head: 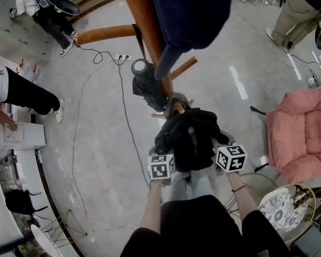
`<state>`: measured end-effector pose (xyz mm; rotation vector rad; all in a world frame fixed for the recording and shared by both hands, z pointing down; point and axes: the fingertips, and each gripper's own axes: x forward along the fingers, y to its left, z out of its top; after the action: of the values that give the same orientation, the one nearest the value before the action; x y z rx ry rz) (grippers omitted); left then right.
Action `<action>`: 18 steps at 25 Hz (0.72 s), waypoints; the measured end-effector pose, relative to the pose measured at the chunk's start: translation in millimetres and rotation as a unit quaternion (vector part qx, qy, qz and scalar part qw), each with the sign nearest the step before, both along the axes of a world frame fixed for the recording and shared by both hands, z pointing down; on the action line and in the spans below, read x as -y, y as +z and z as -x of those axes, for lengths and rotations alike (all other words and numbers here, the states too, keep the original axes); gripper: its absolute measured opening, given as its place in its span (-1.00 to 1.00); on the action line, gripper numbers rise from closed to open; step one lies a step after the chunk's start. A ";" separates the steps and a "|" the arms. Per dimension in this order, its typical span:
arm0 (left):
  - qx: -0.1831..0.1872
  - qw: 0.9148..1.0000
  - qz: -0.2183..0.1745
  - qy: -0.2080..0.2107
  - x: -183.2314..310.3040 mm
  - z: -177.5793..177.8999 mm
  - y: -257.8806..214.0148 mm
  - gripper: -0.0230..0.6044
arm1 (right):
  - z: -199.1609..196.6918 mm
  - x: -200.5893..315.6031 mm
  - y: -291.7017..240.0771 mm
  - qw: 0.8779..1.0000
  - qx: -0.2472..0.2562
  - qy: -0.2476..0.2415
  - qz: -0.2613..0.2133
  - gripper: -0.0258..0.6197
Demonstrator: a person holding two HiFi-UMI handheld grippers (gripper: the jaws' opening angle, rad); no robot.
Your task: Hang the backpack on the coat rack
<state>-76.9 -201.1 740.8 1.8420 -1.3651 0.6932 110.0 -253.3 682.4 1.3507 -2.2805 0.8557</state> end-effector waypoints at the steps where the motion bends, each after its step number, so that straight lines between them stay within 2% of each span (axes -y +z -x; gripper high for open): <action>1: 0.001 1.000 0.000 -0.002 1.5 0.4 2.0 -0.37 | 0.5 0.9 2.2 1.000 -0.002 0.000 0.003 -0.78; 8: 0.000 1.000 -0.003 -0.017 16.7 2.5 13.0 -0.17 | 5.2 11.5 14.5 1.000 -0.010 0.001 0.020 -0.76; 18: 0.022 0.999 0.002 -0.030 27.8 5.5 28.7 0.09 | 2.8 26.8 29.0 0.999 -0.008 0.018 0.043 -0.64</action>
<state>-82.3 -228.9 769.5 1.7848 -1.4406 0.7098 107.2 -280.1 711.4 1.3601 -2.1869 0.9407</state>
